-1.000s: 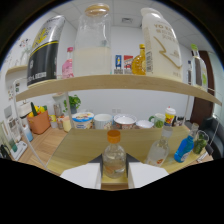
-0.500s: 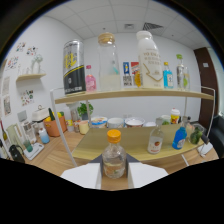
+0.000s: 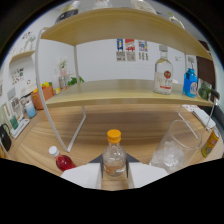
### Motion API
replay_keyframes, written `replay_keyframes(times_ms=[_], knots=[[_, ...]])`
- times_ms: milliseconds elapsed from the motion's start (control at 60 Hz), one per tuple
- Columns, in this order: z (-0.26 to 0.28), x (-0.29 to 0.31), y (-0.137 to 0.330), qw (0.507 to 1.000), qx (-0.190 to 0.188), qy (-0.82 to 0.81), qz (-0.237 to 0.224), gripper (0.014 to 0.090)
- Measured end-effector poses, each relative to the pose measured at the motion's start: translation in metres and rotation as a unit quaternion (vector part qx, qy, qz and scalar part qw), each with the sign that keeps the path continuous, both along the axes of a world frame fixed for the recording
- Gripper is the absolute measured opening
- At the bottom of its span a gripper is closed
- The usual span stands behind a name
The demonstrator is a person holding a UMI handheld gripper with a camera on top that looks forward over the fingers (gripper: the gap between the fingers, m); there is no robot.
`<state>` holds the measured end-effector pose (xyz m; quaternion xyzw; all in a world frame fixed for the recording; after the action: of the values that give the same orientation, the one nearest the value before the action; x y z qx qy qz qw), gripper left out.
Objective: Make me a cup of Vodka Sunrise.
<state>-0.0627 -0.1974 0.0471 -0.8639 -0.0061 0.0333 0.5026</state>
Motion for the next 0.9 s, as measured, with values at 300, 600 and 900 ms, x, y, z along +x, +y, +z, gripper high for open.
replay_keyframes(times_ms=[300, 600, 900], knots=[[-0.029, -0.002, 0.000, 0.999, -0.039, -0.016, -0.002, 0.0352], [-0.033, -0.005, -0.010, 0.998, -0.041, -0.039, 0.017, 0.0390], [0.024, -0.009, -0.035, 0.997, -0.012, -0.037, 0.066, 0.0860]])
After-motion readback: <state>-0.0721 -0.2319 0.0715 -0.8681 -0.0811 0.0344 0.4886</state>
